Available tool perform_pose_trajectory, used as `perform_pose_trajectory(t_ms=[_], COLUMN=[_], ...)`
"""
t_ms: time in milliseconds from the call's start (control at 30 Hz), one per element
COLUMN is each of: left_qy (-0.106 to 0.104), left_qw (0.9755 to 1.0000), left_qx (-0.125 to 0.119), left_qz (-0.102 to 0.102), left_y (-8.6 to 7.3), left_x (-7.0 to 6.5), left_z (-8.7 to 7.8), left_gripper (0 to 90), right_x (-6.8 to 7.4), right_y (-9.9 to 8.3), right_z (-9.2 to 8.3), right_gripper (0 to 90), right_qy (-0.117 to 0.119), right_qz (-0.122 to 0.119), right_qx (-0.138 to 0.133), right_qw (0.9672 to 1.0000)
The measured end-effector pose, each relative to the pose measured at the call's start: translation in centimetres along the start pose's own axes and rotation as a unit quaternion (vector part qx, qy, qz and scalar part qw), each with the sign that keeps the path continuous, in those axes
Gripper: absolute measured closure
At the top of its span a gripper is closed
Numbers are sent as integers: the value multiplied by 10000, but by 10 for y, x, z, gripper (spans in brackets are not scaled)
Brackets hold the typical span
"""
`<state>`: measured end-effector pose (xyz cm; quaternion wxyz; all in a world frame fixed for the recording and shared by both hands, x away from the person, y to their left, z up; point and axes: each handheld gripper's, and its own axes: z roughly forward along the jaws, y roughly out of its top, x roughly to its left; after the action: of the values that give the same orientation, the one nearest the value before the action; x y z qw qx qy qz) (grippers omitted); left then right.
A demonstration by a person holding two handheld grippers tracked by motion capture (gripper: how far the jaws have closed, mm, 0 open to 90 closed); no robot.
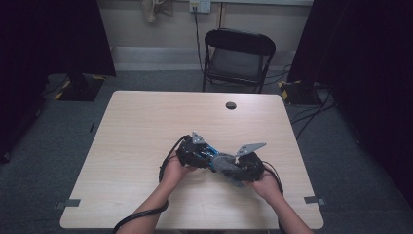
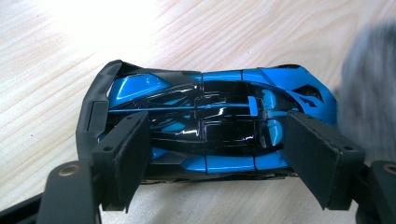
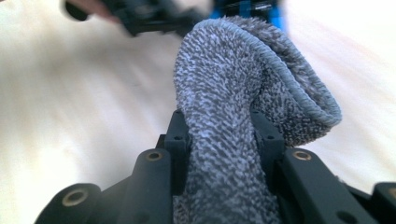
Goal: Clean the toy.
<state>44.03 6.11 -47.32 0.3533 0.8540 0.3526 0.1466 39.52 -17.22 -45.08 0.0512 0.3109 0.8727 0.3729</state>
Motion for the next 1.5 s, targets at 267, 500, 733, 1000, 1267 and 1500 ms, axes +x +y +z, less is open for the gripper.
perform_pose_trajectory(t_ms=[267,500,733,1000,1267,1500], left_qy=[-20,-58,-66,-121,-92,-88], left_qw=[10000,10000,10000,9999,9999,9999], left_qx=[41,15,-25,-38,-37,-40], left_qz=[28,10,40,44,36,27], left_y=[1,0,-1,-2,-1,-1], left_x=[-1,-2,-2,-1,-3,-5], left_z=[-1,-1,-1,-1,-1,-1], left_gripper=[238,241,242,242,242,242], right_x=[-31,-51,-63,-63,-54,-50], right_y=[-3,3,16,20,18,8], right_z=[-1,9,21,29,11,4], right_gripper=[642,645,615,425,343,348], right_qy=[-497,-721,-929,-986,-1097,-1236], right_qz=[361,515,631,595,487,357], right_qx=[-57,-19,-14,58,-109,6], right_qw=[9981,9961,9937,9933,9927,9917])
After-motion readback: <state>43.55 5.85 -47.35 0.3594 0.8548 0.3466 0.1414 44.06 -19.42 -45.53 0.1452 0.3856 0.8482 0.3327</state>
